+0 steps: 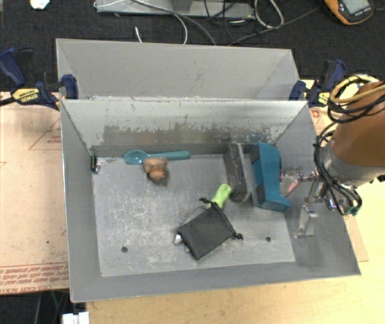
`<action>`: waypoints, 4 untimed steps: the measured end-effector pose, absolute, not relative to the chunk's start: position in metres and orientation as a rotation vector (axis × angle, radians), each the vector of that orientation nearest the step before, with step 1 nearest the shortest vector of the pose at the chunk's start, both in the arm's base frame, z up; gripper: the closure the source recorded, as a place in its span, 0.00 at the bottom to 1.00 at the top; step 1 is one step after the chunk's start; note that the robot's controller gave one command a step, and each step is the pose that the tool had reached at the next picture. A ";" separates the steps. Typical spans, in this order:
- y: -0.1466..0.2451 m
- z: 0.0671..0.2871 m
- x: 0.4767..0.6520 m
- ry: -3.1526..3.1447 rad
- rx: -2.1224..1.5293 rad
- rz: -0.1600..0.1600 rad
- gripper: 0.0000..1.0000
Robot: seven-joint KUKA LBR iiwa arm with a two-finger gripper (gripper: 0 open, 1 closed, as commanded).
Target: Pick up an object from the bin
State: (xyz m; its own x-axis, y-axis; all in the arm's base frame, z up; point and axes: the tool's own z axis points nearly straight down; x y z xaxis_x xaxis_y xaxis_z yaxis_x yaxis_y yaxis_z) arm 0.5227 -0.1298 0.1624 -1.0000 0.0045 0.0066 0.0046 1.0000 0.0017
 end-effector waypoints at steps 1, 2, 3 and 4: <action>-0.129 0.167 0.525 -3.143 -0.002 0.000 0.00; -0.061 0.098 0.600 -3.149 0.106 0.002 0.00; -0.062 0.079 0.604 -3.155 0.189 0.003 0.00; -0.033 0.077 0.612 -3.096 0.664 0.013 0.00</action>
Offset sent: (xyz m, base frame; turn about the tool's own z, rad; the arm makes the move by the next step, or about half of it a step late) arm 0.0816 0.0768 -0.0763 -0.0800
